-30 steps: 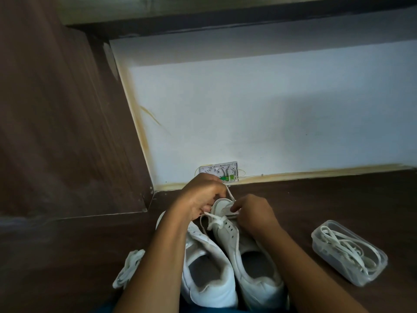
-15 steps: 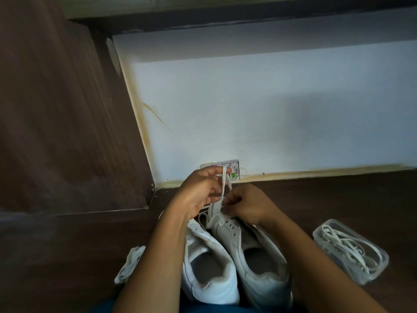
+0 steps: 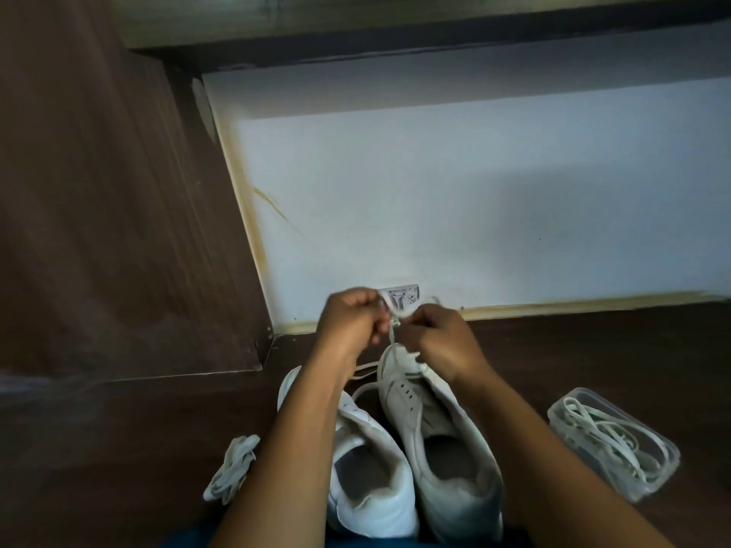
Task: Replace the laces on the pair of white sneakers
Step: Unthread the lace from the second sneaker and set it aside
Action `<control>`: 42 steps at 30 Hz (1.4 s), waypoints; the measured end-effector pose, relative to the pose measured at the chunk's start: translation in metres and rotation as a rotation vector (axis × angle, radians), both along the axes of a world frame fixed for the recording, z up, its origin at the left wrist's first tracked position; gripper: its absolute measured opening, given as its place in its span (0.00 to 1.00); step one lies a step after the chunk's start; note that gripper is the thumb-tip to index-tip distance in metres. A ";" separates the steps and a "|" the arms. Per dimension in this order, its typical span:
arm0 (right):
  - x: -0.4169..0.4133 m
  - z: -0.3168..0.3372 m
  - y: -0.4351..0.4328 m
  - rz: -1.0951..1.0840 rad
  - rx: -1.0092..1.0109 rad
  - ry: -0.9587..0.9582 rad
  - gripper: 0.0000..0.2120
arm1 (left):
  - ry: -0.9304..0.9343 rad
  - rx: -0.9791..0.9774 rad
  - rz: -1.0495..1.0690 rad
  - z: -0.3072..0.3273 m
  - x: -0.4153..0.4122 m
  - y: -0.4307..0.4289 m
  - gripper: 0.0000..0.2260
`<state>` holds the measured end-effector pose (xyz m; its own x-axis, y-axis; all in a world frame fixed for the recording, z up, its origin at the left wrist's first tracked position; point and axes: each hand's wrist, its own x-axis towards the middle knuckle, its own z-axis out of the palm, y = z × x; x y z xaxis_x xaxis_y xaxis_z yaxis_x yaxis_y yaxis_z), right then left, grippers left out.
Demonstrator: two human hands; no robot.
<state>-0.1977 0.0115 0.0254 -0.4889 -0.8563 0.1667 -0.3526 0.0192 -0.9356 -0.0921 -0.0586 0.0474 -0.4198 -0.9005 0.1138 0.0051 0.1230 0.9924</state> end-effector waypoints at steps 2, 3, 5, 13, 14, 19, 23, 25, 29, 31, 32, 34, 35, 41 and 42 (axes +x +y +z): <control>0.002 -0.005 0.007 0.188 0.166 0.147 0.07 | 0.200 0.022 -0.066 0.016 -0.001 0.002 0.14; 0.005 -0.006 0.008 0.213 0.172 0.222 0.07 | 0.213 -0.003 -0.089 0.019 -0.001 0.003 0.14; 0.011 0.001 0.007 0.121 -0.001 0.160 0.11 | 0.096 -0.033 -0.069 0.013 -0.001 0.003 0.11; 0.010 0.018 0.001 0.049 -0.435 -0.385 0.11 | -0.279 0.121 -0.439 -0.006 0.020 0.006 0.10; 0.008 0.020 0.002 0.068 -0.472 -0.434 0.09 | -0.267 0.047 -0.368 -0.007 0.017 0.006 0.11; -0.004 -0.006 0.005 0.200 -0.020 0.040 0.09 | 0.424 0.005 -0.107 0.028 0.012 0.006 0.13; 0.015 0.000 0.002 0.188 -0.124 -0.061 0.10 | 0.516 -0.025 -0.179 0.036 0.010 0.013 0.11; 0.015 0.021 0.001 0.051 -0.382 -0.329 0.12 | 0.269 -0.003 -0.085 0.015 0.008 0.004 0.11; -0.017 0.027 0.007 -0.273 -0.227 -0.177 0.14 | -0.528 -0.123 -0.112 -0.027 0.011 -0.007 0.08; -0.035 0.008 0.014 -0.320 0.341 0.398 0.11 | -0.637 -0.062 -0.202 -0.031 0.006 0.003 0.05; -0.036 0.000 0.016 -0.300 0.522 0.577 0.08 | -0.671 -0.017 -0.245 -0.031 0.003 0.009 0.07; -0.031 -0.009 0.014 -0.222 0.560 0.688 0.07 | -0.816 -0.087 -0.299 -0.032 -0.004 0.013 0.12; -0.026 -0.011 0.009 -0.150 0.484 0.668 0.08 | -0.882 -0.153 -0.296 -0.033 -0.008 0.013 0.12; -0.012 -0.020 -0.005 0.118 0.504 0.730 0.11 | -0.902 -0.175 -0.230 -0.033 -0.010 0.009 0.13; -0.012 -0.023 -0.006 0.101 0.484 0.751 0.11 | -0.842 -0.124 -0.207 -0.034 -0.008 0.008 0.14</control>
<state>-0.2093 0.0054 0.0027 -0.3154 -0.9487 0.0217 -0.8895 0.2876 -0.3551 -0.1001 -0.0510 0.0136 -0.5619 -0.7986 -0.2157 -0.6890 0.3076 0.6563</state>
